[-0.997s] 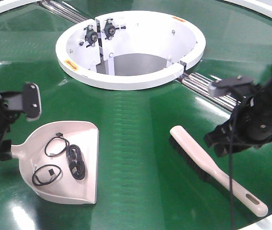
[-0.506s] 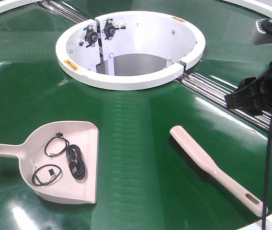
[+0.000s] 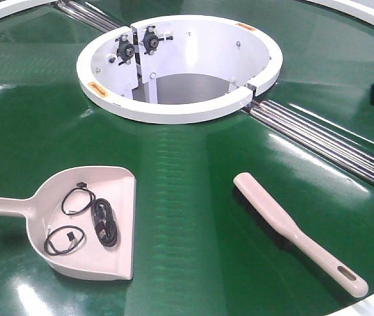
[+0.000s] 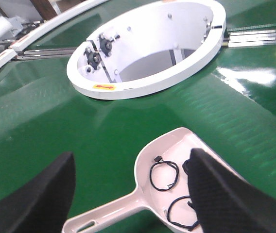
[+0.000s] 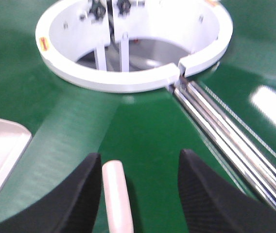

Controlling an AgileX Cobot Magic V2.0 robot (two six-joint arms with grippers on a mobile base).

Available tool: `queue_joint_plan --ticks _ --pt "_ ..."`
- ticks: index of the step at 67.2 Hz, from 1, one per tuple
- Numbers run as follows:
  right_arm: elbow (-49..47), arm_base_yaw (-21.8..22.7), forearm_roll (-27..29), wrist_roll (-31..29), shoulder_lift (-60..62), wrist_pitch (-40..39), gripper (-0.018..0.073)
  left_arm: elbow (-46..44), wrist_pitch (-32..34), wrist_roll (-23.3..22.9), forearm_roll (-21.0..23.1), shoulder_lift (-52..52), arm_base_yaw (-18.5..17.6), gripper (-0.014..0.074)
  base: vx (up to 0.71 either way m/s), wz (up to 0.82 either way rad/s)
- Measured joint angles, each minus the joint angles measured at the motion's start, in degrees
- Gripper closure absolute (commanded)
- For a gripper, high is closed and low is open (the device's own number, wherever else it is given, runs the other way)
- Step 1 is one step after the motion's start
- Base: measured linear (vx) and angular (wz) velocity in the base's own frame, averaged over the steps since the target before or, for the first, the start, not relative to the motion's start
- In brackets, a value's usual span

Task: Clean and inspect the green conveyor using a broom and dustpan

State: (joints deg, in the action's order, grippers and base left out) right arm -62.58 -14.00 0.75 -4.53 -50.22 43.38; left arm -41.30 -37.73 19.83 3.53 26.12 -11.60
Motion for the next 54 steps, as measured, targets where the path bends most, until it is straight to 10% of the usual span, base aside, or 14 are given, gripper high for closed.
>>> queue_joint_plan --ticks 43,54 --pt "53.10 0.00 -7.66 7.73 45.13 -38.85 0.0214 28.45 19.57 -11.59 -0.95 -21.13 0.00 0.0136 0.00 0.00" --pt "53.27 0.00 -7.66 7.99 44.77 -39.60 0.0393 28.61 19.33 -11.66 -2.13 -17.77 0.00 0.0395 0.00 0.00"
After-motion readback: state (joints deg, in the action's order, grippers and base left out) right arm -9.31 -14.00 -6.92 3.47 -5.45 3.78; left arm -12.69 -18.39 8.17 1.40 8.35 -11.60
